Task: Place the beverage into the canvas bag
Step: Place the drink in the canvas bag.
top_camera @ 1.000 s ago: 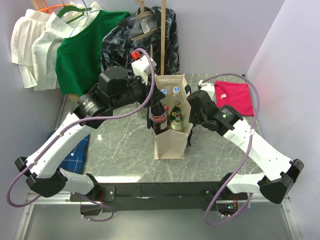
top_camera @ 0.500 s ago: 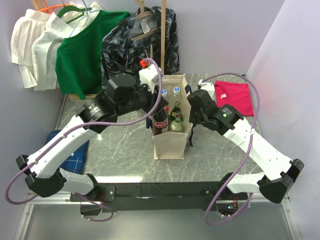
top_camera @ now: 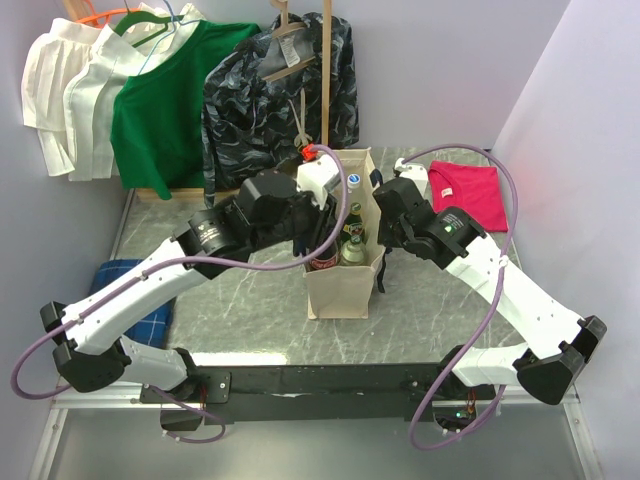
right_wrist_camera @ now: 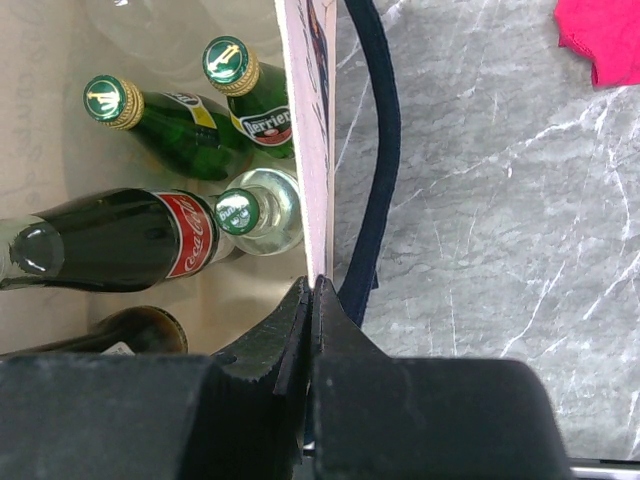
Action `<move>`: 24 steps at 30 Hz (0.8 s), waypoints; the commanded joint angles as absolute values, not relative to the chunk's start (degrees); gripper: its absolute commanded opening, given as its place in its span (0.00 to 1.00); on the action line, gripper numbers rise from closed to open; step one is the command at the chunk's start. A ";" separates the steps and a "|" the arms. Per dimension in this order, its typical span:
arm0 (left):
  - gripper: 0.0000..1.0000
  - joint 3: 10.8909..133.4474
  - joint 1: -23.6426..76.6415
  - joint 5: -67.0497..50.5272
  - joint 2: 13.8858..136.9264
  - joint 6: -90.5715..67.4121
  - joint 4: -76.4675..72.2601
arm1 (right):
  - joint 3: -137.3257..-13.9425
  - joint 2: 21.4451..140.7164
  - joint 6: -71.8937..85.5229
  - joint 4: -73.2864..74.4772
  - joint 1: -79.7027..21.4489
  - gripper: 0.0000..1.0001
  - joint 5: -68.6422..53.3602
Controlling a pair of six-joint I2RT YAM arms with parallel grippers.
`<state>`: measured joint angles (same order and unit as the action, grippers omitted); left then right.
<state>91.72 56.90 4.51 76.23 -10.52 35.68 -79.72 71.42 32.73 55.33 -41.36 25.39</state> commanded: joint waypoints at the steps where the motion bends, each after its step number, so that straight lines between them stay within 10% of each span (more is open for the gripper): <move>1: 0.01 92.99 59.15 6.76 73.56 -11.60 27.60 | -84.38 68.55 32.08 52.12 -41.22 0.00 28.39; 24: 0.01 78.84 61.70 15.73 69.79 -16.78 15.74 | -82.79 67.06 32.08 52.12 -41.22 0.00 28.65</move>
